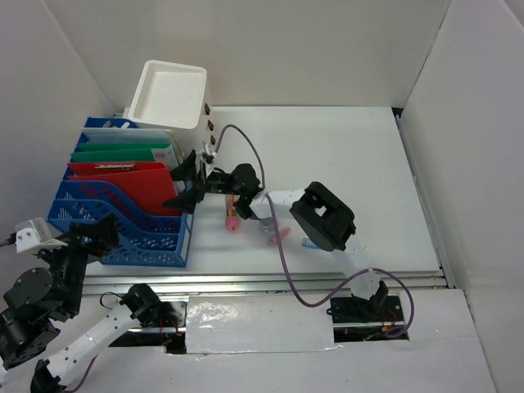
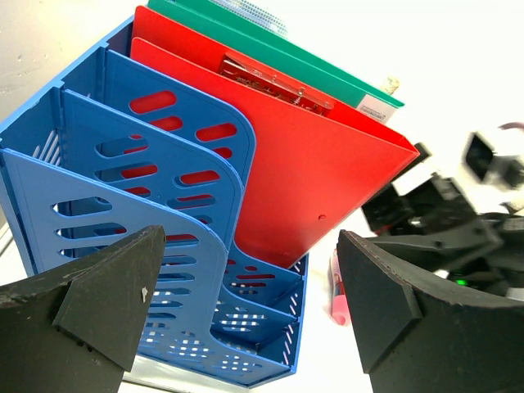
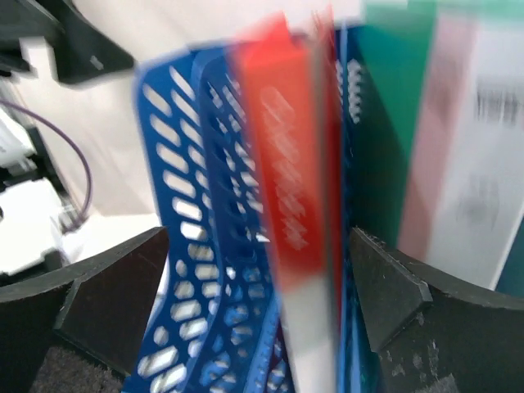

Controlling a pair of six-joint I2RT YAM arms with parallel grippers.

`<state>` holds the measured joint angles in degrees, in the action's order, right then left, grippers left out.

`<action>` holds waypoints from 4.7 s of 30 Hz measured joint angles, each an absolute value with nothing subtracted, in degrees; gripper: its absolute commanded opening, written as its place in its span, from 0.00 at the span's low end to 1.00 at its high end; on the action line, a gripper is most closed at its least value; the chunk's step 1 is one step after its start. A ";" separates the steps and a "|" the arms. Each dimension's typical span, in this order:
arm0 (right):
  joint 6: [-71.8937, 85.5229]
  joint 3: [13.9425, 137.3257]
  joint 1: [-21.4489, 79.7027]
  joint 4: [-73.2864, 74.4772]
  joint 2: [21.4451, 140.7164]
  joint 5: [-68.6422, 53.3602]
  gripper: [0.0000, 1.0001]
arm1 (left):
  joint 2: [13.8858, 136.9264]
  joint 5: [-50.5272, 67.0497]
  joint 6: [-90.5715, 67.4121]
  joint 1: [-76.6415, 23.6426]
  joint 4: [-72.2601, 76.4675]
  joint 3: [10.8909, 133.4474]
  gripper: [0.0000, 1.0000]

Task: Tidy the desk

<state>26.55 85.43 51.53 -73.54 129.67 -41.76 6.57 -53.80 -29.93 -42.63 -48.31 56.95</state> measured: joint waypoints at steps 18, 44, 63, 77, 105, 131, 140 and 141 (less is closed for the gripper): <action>17.56 55.83 50.54 -64.64 88.88 -19.07 1.00 | 10.55 -55.48 -31.53 -42.63 -50.61 58.28 1.00; 34.15 50.92 34.39 -7.03 62.04 -0.86 1.00 | 64.23 -41.36 -23.83 -42.44 -49.63 97.76 0.99; 40.42 57.19 21.34 -1.17 70.54 -4.99 1.00 | 109.89 -9.26 -22.59 -18.20 -47.88 138.89 0.99; 66.52 90.32 21.37 -37.41 125.51 -25.47 0.99 | 91.96 -0.56 -19.57 -16.19 -37.30 113.51 1.00; 79.24 132.53 27.31 -30.26 156.59 -21.71 0.66 | 72.12 -1.85 -22.61 -16.29 -33.50 98.59 0.99; 83.59 135.74 29.82 -39.09 159.79 -18.55 0.59 | 72.36 5.21 -22.44 -16.27 -34.28 98.59 0.99; 84.18 136.11 30.46 -40.75 159.89 -17.17 0.55 | 72.58 7.53 -22.44 -16.21 -34.26 98.59 1.00; 84.23 136.20 30.52 -40.80 159.89 -17.06 0.54 | 72.66 7.70 -22.46 -16.21 -34.26 98.59 1.00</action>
